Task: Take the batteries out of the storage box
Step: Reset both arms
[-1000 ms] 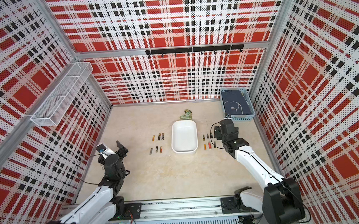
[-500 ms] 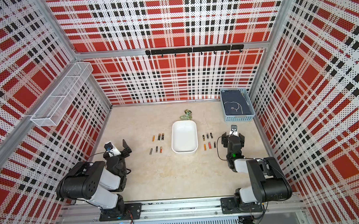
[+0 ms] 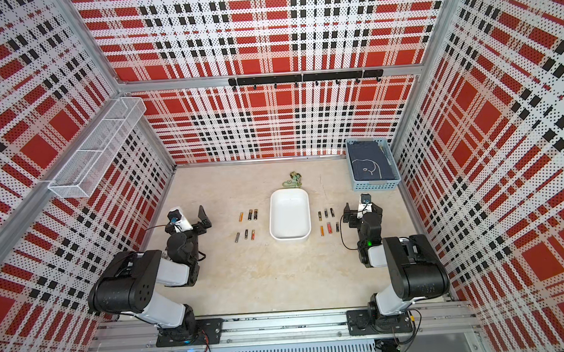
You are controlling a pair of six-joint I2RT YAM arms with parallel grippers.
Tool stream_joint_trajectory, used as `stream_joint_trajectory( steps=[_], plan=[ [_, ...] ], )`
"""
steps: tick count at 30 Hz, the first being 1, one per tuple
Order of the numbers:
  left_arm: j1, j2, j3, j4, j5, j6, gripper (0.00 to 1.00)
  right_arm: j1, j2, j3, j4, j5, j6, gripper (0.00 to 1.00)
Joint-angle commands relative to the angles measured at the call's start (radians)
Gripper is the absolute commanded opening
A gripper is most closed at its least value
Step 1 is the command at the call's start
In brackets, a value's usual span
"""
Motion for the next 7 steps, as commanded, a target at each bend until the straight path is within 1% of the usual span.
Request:
stream_joint_trajectory(
  steps=[1,3,7],
  plan=[
    [-0.017,-0.006,0.015,-0.025,-0.017,0.029,0.99,-0.006,-0.001,0.011,0.027,-0.016,0.0,1.0],
    [-0.002,0.0,0.025,-0.033,0.017,0.022,0.99,-0.005,0.0,0.011,0.025,-0.016,0.0,1.0],
    [-0.006,-0.007,0.018,-0.039,0.005,0.025,0.99,-0.006,-0.001,0.01,0.025,-0.016,0.001,1.0]
  ],
)
